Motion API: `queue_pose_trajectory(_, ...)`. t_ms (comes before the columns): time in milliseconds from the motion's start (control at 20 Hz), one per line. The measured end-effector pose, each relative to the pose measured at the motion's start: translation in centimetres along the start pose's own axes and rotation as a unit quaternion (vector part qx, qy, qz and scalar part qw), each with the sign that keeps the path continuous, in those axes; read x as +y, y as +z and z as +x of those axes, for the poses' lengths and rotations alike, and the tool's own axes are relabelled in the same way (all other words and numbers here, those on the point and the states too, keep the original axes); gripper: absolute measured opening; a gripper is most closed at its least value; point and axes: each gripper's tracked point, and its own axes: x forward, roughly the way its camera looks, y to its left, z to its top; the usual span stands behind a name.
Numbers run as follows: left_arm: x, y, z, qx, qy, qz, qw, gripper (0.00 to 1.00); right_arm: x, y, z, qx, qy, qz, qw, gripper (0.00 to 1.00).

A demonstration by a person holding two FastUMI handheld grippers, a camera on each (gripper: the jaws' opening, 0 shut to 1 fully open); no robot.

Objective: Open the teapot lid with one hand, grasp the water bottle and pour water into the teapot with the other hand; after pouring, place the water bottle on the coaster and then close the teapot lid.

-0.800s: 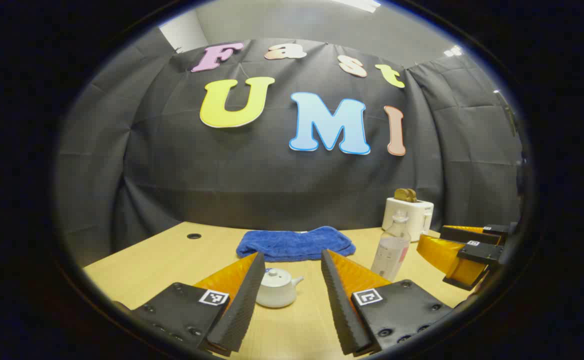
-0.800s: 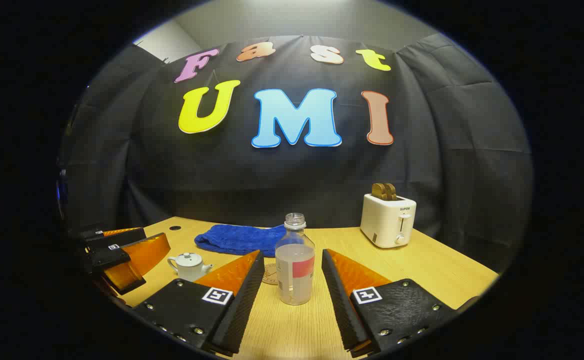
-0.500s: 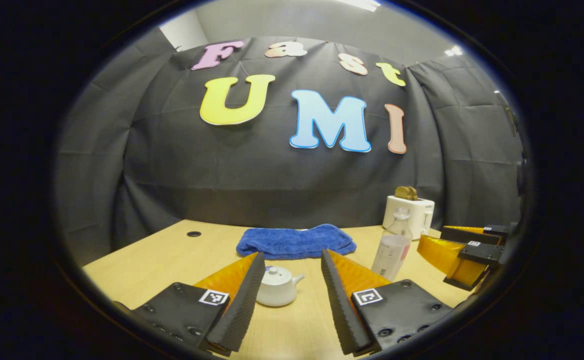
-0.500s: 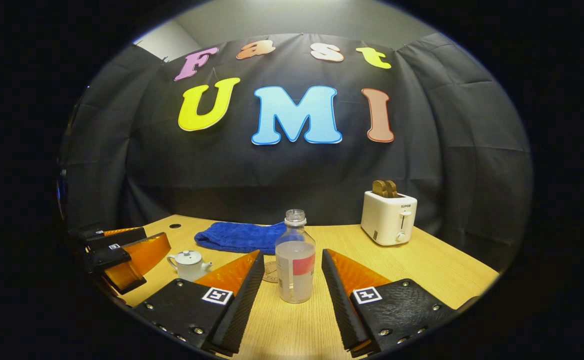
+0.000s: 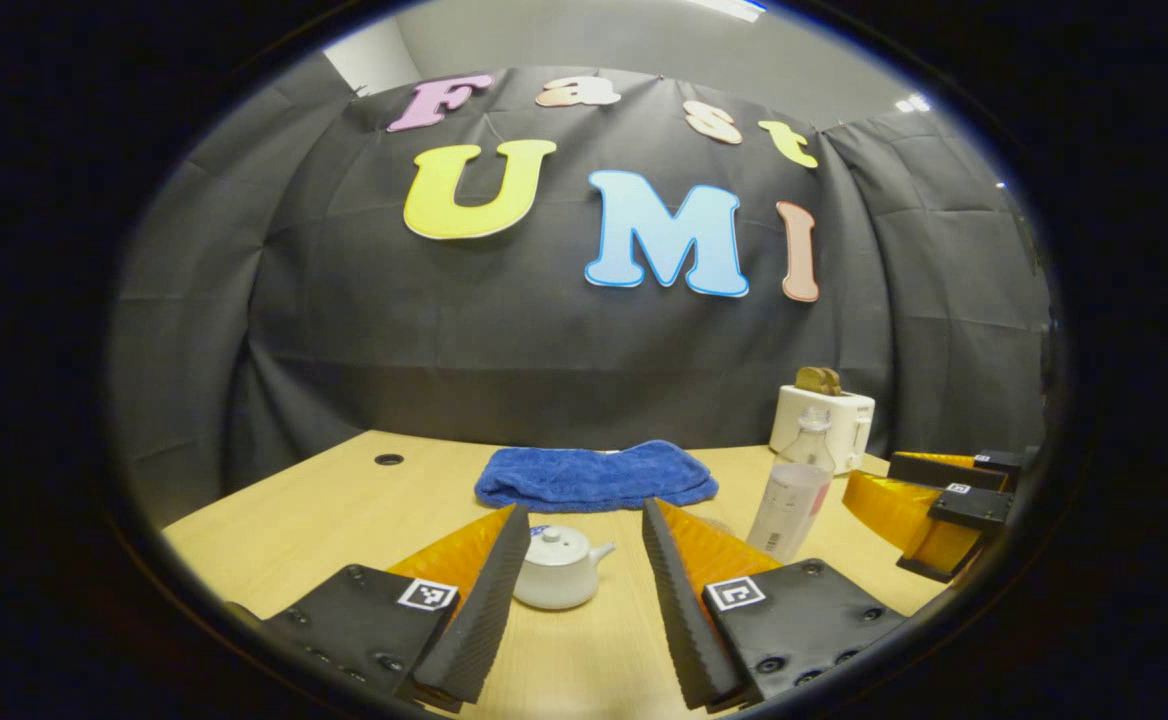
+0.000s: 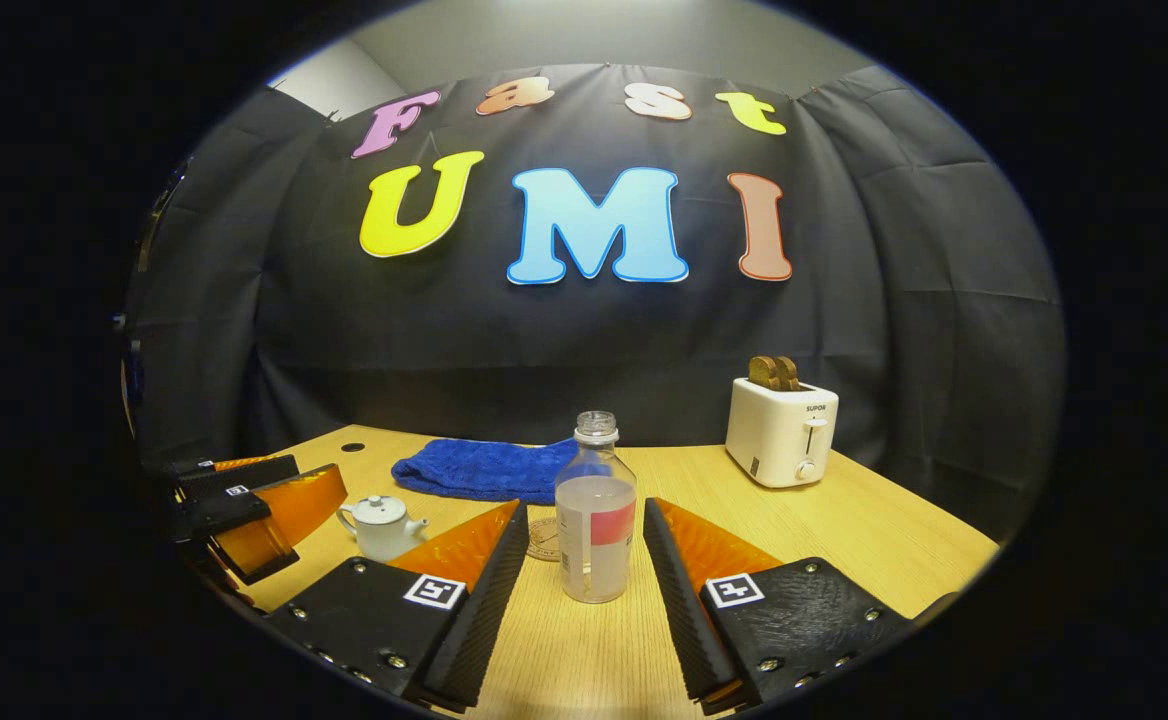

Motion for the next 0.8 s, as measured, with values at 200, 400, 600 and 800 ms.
queue_pose_trajectory(200,0.3,-0.6,1.0,0.007,0.001,-0.001,1.000,0.74,-0.1,-0.4,0.1,0.003,-0.002,0.002,1.000,0.72)
queue_pose_trajectory(400,1.0,-1.1,3.0,0.014,0.003,0.005,1.000,0.74,-0.2,-0.9,0.2,0.009,-0.002,0.004,1.000,0.72)
queue_pose_trajectory(600,1.8,-1.4,5.3,0.024,0.002,0.004,1.000,0.74,-0.3,-1.6,0.5,0.018,-0.005,0.005,1.000,0.73)
queue_pose_trajectory(800,2.6,-2.2,7.6,0.036,0.004,0.017,0.999,0.74,-0.7,-2.4,0.8,0.028,-0.008,0.010,1.000,0.73)
